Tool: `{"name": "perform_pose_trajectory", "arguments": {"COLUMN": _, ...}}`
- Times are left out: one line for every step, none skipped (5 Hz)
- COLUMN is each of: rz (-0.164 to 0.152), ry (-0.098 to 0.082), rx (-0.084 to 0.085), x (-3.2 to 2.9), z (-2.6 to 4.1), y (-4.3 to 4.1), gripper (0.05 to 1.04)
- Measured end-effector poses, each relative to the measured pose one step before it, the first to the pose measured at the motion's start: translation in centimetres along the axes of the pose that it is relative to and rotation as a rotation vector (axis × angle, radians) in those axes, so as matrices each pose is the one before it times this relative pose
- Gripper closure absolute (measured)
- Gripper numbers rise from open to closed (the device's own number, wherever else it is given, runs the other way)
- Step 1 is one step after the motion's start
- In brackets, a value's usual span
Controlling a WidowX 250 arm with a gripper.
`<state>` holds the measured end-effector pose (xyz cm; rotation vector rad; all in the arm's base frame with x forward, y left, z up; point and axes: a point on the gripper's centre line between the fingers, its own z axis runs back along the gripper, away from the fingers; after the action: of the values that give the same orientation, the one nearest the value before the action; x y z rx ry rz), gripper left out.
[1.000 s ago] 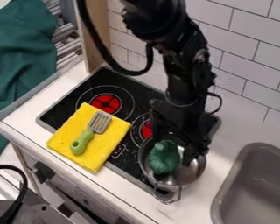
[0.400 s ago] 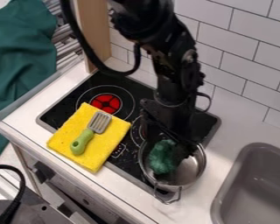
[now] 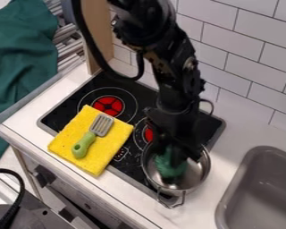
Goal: Take the brocolli out of the silver pot and put it in the upper left side of the table
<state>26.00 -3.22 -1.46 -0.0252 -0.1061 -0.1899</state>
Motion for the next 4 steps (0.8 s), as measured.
{"name": "perform_pose_trajectory", "arguments": {"rz": 0.0018, "ry": -0.0074, "rx": 0.0018, "x": 0.426, "z": 0.019, "y": -0.024, "gripper": 0.77}}
{"name": "perform_pose_trajectory", "arguments": {"rz": -0.0012, "ry": 0.0023, "rx": 0.0067, "x": -0.238, "z": 0.039, "y": 0.091, "gripper": 0.77}}
{"name": "perform_pose_trajectory", "arguments": {"rz": -0.0246, "ry": -0.0145, "rx": 0.0275, "x": -0.034, "z": 1.625, "y": 0.128, "gripper": 0.773}}
{"name": "perform_pose_trajectory", "arguments": {"rz": -0.021, "ry": -0.0811, "rx": 0.059, "x": 1.416, "z": 3.832, "y": 1.015, "gripper": 0.775}}
